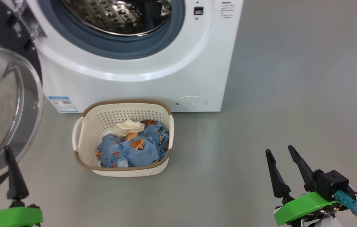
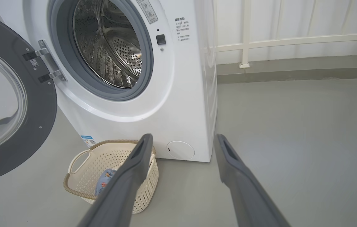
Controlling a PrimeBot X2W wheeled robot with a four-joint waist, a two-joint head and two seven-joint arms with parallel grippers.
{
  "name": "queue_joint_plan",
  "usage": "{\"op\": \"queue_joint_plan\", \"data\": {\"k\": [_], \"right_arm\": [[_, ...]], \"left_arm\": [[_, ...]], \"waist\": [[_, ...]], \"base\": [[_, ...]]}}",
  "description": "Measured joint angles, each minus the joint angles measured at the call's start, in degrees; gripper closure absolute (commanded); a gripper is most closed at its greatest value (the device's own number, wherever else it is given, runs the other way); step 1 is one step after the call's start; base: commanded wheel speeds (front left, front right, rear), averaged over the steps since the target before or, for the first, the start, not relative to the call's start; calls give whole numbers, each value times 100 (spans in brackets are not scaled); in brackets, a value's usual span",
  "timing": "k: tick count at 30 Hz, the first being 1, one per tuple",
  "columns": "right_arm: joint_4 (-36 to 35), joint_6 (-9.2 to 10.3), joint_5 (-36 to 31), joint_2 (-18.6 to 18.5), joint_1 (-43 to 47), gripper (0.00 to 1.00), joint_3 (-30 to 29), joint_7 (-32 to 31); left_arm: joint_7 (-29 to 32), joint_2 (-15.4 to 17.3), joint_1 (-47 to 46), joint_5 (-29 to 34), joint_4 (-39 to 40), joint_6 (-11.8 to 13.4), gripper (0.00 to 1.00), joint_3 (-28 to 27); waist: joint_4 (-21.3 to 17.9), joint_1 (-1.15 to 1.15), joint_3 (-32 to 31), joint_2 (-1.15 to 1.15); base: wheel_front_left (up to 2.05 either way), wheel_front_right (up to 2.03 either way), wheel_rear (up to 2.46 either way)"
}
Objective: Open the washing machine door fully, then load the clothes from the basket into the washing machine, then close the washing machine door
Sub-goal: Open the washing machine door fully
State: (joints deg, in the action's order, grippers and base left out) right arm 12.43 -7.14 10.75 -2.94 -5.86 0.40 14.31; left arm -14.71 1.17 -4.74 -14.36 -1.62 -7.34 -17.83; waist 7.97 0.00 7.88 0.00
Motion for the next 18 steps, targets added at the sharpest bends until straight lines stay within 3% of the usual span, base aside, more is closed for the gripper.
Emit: {"op": "queue_joint_plan", "data": {"k": [18], "right_arm": [[-346, 0, -9, 5, 330, 0, 82, 0]], "left_arm": [[1, 141, 810, 559, 10, 0, 0, 848]], "waist": [[-859, 0, -400, 0]], "base": [[0, 0, 0]]}}
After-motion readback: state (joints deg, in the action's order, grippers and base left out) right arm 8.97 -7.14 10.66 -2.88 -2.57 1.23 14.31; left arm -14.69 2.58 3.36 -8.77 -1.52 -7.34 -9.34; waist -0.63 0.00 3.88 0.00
